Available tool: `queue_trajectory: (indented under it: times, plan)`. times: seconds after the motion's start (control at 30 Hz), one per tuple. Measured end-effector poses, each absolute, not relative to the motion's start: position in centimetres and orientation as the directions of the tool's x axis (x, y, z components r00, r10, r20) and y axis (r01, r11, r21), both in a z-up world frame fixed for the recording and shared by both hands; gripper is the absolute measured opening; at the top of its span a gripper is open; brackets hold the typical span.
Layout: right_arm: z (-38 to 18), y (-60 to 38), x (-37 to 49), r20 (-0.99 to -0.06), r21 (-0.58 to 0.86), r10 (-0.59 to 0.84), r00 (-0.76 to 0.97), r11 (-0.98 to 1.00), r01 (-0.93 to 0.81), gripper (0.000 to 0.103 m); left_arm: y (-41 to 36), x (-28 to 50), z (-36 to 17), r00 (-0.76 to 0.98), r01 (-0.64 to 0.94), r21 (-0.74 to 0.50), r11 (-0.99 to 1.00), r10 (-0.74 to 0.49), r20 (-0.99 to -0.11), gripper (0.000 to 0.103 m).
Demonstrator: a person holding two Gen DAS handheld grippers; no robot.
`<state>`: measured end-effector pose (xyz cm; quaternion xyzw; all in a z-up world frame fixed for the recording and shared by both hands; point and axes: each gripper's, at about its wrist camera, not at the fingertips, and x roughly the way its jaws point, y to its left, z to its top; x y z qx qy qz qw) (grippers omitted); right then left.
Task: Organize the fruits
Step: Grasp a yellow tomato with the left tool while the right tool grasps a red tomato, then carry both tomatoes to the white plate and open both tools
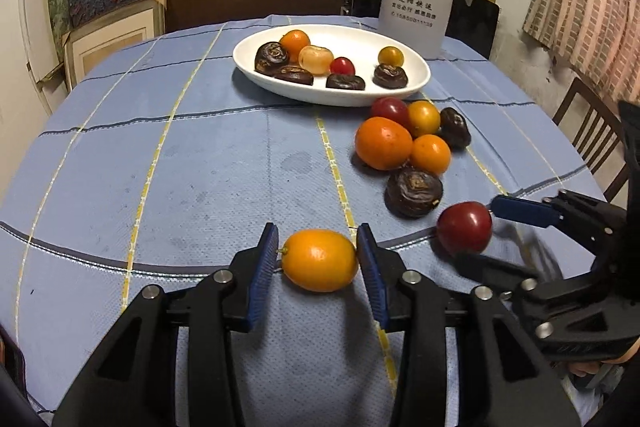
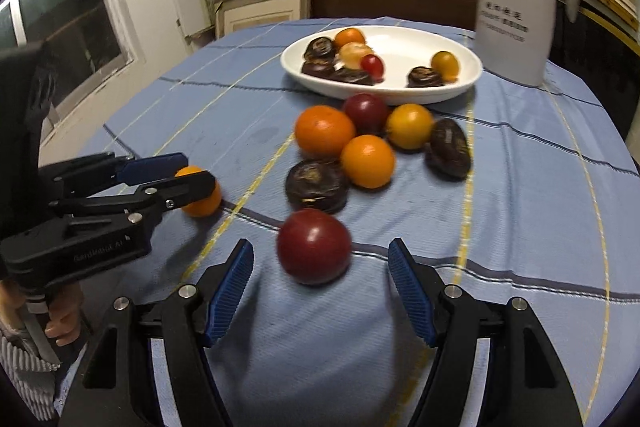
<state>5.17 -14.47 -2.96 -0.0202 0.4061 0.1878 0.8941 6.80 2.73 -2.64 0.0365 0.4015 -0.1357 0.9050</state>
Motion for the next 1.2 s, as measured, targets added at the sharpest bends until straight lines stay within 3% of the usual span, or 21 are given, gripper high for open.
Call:
queue_trajectory:
  times: [0.03,0.1,0.2,0.27,0.37,0.4,0.47,0.57,0.9,1.03,1.2]
  plan:
    - [-3.0,-14.2,5.2,-0.737,0.109,0.32,0.596,0.926,-0.362,0.067,2.7,6.8,-2.7,0.64,0.276,-0.043,0.96,-0.218,-0.737,0.04]
    - [-3.2,-14.0,5.1,-0.742,0.107,0.324,0.586,0.921,-0.374,0.051,2.7,6.8,-2.7,0.639,0.275,-0.051,0.96,-0.222,-0.737,0.04]
    - [-3.3,-14.1,5.2,-0.75,0.113,0.32,0.579,0.924,-0.365,0.042,2.9,6.7,-2.8,0.636,0.274,-0.064,0.96,-0.231,-0.736,0.04]
    - [-3.3,-14.4,5.3,-0.749,0.13,0.332,0.574,0.922,-0.364,0.041,3.1,6.7,-2.8,0.633,0.275,-0.074,0.959,-0.238,-0.737,0.041]
    - [-3.4,-14.4,5.3,-0.749,0.124,0.33,0.575,0.922,-0.367,0.041,3.5,6.7,-3.1,0.633,0.252,-0.062,0.966,-0.213,-0.745,0.057]
    - [-3.4,-14.4,5.3,-0.748,0.124,0.33,0.575,0.922,-0.368,0.041,3.5,6.7,-3.2,0.632,0.25,-0.061,0.966,-0.21,-0.746,0.058]
    - [-3.4,-14.6,5.3,-0.748,0.133,0.335,0.573,0.921,-0.365,0.041,3.2,6.7,-3.4,0.625,0.26,-0.053,0.964,-0.21,-0.752,0.056]
    - [-3.4,-14.8,5.4,-0.748,0.14,0.336,0.573,0.923,-0.359,0.041,2.6,7.0,-4.4,0.59,0.28,-0.041,0.959,-0.206,-0.781,0.043]
    - [-1.8,-17.3,5.3,-0.705,0.192,0.342,0.622,0.935,-0.298,0.04,1.7,6.9,-2.0,0.639,0.302,-0.021,0.953,-0.218,-0.738,0.042]
    - [1.7,-19.1,7.1,-0.685,0.176,0.315,0.658,0.947,-0.269,0.04,0.7,9.5,1.2,0.679,0.304,0.034,0.952,-0.192,-0.708,0.042]
    - [5.1,-20.3,12.1,-0.654,0.167,0.278,0.704,0.96,-0.225,0.04,-0.7,15.5,3.8,0.702,0.283,-0.013,0.959,-0.217,-0.678,0.042]
